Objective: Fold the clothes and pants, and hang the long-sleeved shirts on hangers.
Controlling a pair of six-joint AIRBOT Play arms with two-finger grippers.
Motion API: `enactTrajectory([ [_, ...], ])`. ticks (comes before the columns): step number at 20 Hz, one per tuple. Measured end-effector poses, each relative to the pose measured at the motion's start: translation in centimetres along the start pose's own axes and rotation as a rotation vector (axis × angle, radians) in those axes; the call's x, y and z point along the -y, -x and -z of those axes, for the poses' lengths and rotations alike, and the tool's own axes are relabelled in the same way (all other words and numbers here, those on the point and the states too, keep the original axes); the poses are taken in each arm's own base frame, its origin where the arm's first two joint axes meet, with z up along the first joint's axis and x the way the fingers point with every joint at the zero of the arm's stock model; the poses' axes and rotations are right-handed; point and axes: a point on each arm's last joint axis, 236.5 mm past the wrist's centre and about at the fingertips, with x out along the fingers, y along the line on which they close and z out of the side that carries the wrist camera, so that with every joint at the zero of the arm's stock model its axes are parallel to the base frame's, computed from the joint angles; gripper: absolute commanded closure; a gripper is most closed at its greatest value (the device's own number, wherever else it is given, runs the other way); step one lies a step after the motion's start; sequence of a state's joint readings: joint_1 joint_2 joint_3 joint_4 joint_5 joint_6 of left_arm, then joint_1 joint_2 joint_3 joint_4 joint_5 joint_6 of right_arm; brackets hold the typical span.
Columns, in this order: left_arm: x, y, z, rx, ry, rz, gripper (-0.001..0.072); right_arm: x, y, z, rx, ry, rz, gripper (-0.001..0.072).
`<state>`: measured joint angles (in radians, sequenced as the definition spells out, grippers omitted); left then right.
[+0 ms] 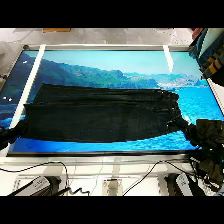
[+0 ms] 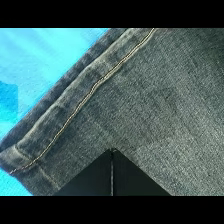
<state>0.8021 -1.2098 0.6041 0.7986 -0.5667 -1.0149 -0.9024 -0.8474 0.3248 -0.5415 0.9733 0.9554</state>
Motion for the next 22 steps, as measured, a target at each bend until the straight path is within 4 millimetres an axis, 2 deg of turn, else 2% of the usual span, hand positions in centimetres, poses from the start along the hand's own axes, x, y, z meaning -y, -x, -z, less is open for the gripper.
enactTrajectory([
  [5,-0.2,1.1,0.9,-0.042,-0.017,0.012,0.069,0.8,0.9,0.3,0.0,0.038,0.067,0.068],
  [8,-2.0,2.7,2.1,-0.101,-0.011,-0.044,0.0683,1.1,1.0,0.4,0.001,0.042,0.082,0.068],
  [9,-3.1,3.3,2.6,-0.123,0.0,-0.081,0.0591,1.2,1.0,0.4,0.0,0.044,0.087,0.068],
  [10,-4.0,3.9,3.1,-0.143,0.01,-0.114,0.0238,1.2,1.1,0.4,0.001,0.045,0.089,0.0679],
  [11,-4.9,4.3,3.5,-0.159,0.02,-0.143,0.0005,1.3,1.1,0.3,0.003,0.047,0.093,0.068],
  [15,-6.1,4.4,4.8,-0.213,0.083,-0.174,0.0019,1.4,1.1,0.2,0.01,0.047,0.101,0.0679],
  [17,-5.5,3.5,5.2,-0.23,0.121,-0.133,0.0119,1.5,1.1,0.2,0.01,0.047,0.102,0.0679],
  [19,-4.5,2.3,5.3,-0.232,0.156,-0.068,0.0139,1.5,1.1,0.1,0.011,0.047,0.103,0.0679],
  [20,-3.8,1.7,5.2,-0.231,0.18,-0.03,0.0171,1.5,1.1,0.1,0.011,0.047,0.103,0.0679],
  [22,-3.1,0.6,4.9,-0.218,0.22,0.019,0.0311,1.5,1.1,0.1,0.011,0.047,0.103,0.0679],
])
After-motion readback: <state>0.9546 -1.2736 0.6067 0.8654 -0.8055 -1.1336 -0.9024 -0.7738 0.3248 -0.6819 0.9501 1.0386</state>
